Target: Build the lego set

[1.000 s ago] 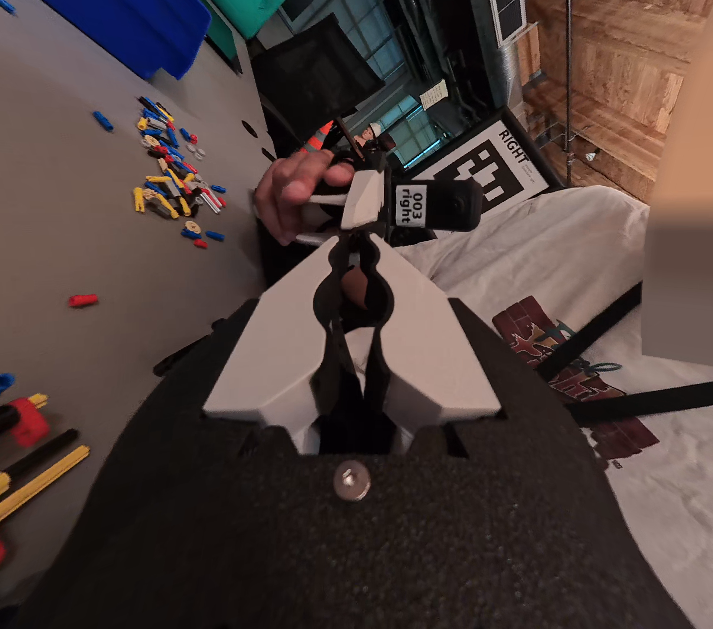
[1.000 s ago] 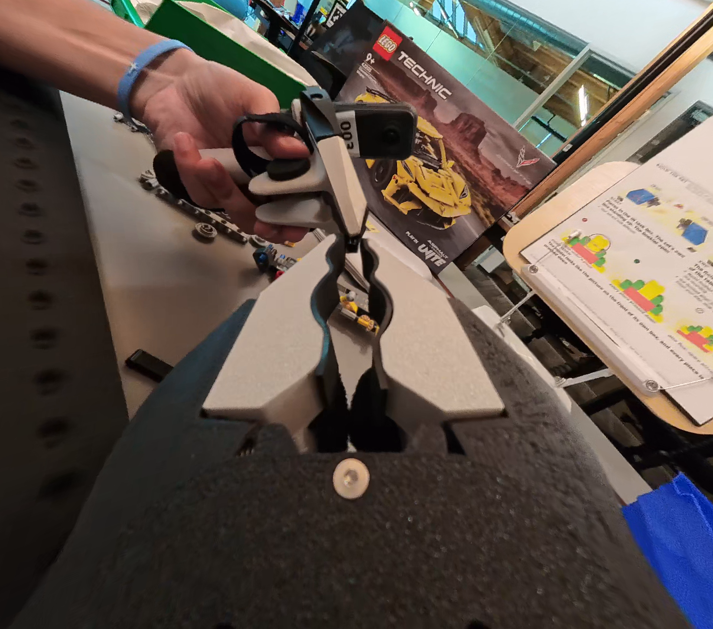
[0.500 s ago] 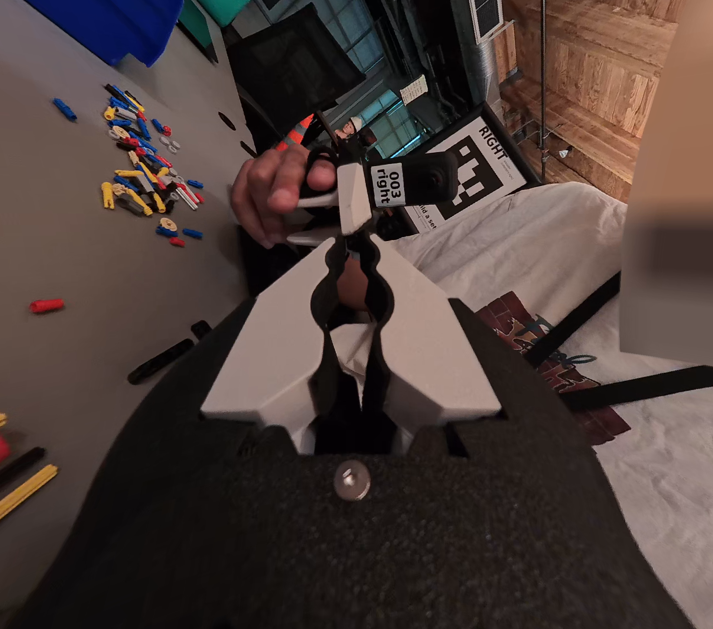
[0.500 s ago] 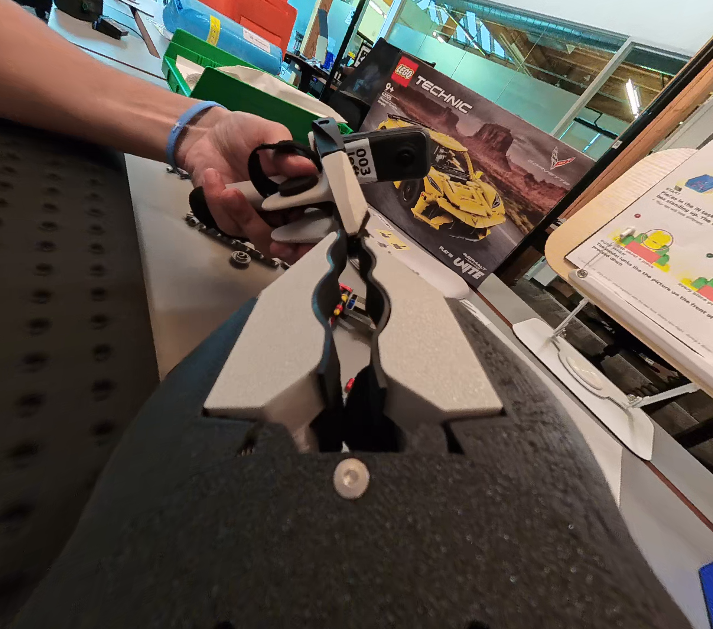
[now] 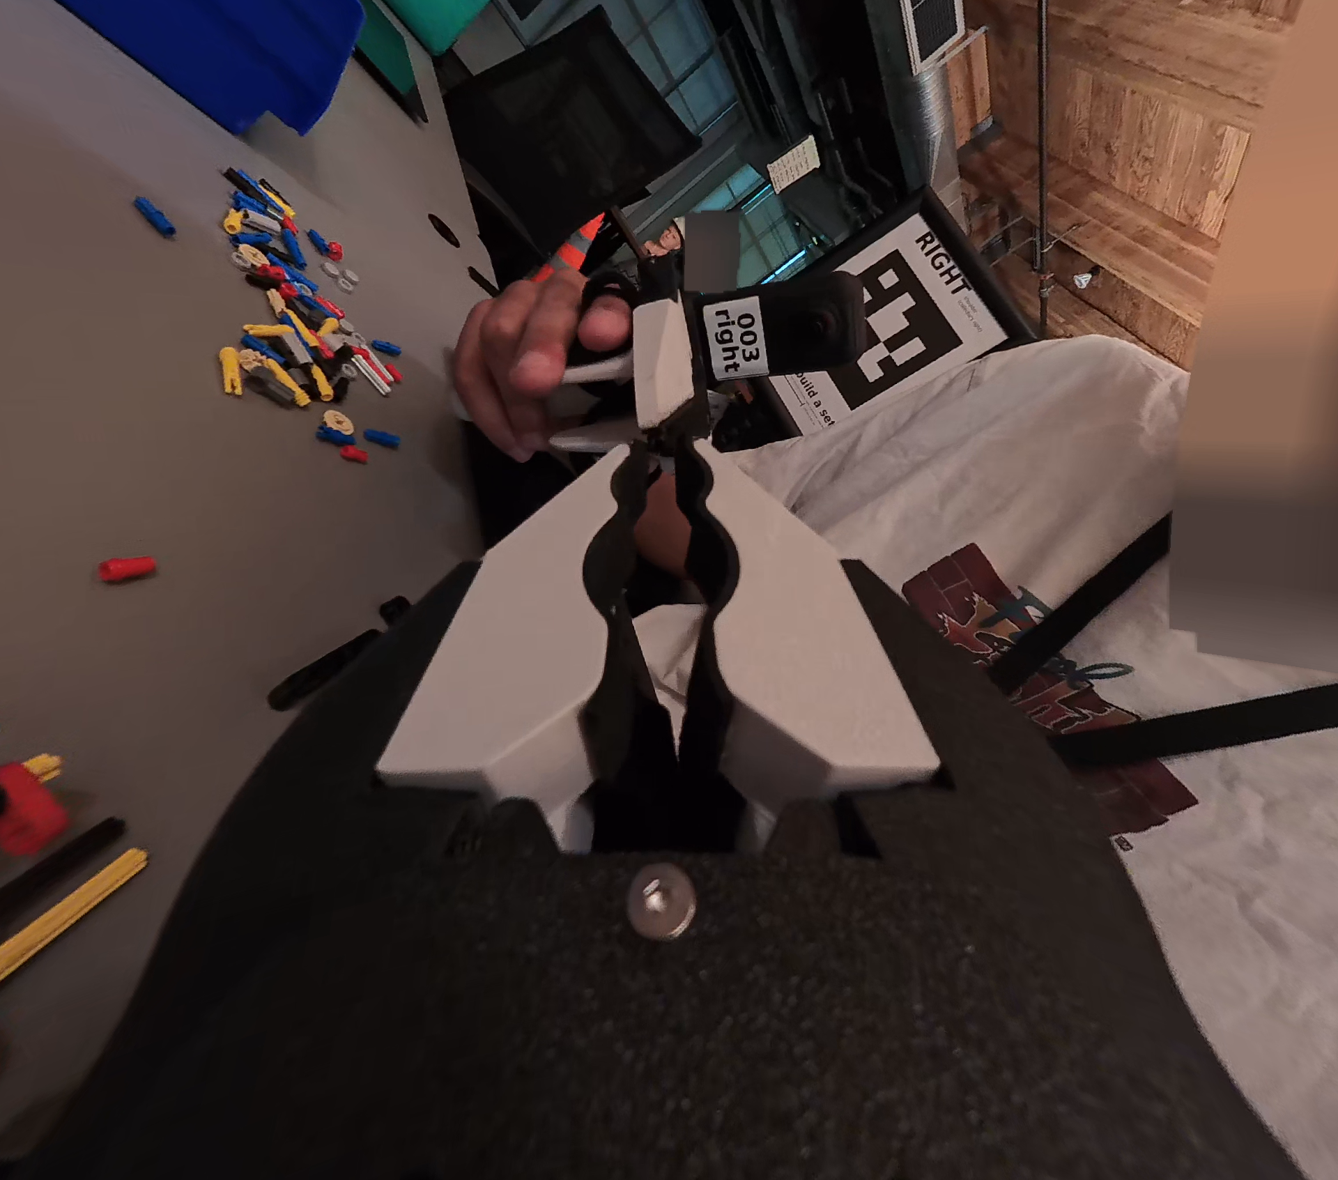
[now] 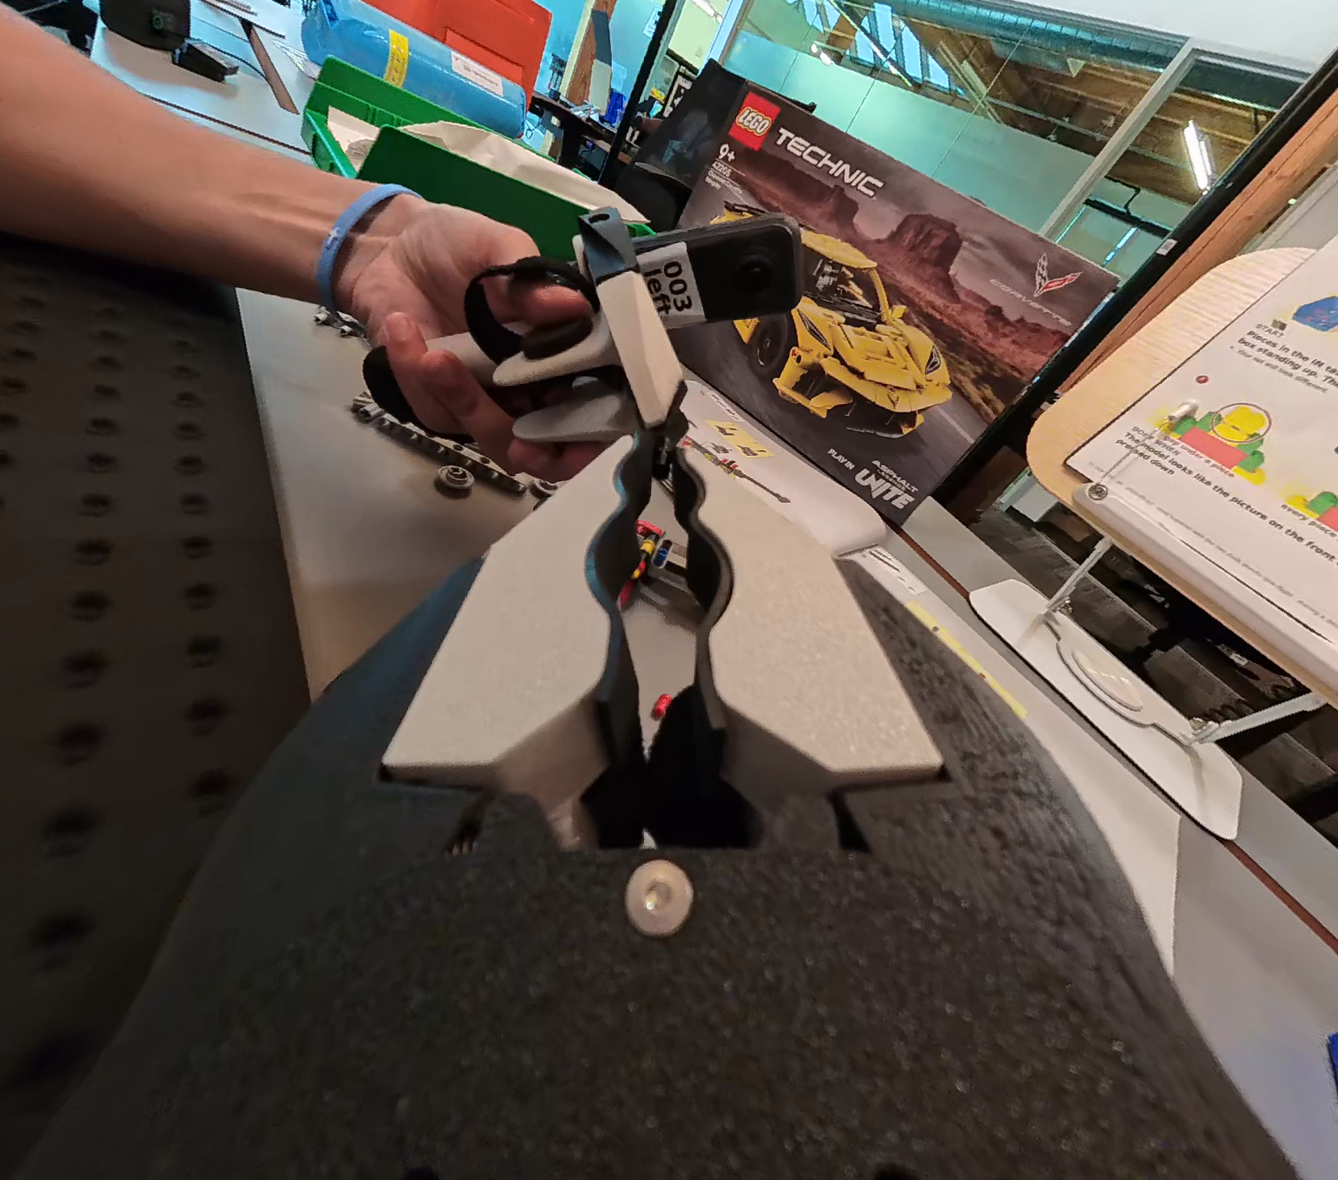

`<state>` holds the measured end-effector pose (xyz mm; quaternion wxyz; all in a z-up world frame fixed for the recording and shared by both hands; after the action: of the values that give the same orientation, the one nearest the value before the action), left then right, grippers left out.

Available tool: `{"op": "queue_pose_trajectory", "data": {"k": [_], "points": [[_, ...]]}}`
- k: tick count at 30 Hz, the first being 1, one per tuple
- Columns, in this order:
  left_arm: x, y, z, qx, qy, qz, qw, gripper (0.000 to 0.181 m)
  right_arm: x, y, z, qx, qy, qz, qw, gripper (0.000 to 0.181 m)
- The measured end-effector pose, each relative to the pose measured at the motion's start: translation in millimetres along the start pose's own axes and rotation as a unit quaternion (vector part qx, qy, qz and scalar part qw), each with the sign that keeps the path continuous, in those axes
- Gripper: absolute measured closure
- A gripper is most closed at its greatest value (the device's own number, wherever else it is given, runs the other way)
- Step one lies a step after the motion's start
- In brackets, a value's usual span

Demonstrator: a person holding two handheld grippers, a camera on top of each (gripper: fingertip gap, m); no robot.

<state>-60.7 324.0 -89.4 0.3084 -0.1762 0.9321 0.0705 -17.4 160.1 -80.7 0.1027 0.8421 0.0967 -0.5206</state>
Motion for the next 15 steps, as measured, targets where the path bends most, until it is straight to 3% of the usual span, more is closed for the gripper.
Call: {"op": "queue_pose_trajectory", "data": {"k": [1,15], "points": [[0.2,0.0,-0.2,0.0,-0.001,0.002,1.0,0.176,-0.2,0.1,0.6,-0.003,0.0,-0.002,1.0,0.177],[2.9,-0.4,-0.5,-0.011,-0.013,0.019,1.0,0.178,0.4,-2.5,3.8,-0.023,-0.012,0.002,1.0,0.177]]}}
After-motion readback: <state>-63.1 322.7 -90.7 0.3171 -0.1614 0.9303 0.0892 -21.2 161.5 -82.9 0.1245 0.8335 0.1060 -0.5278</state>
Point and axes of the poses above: each gripper's, where its closed fingertips meet, y back along the fingers, x out of its underside, z = x × y across the jaws, the point moved 9 cm from there along y, back along the fingers, and after that the axes turned 8 degrees about -x, right-handed, at the moved point
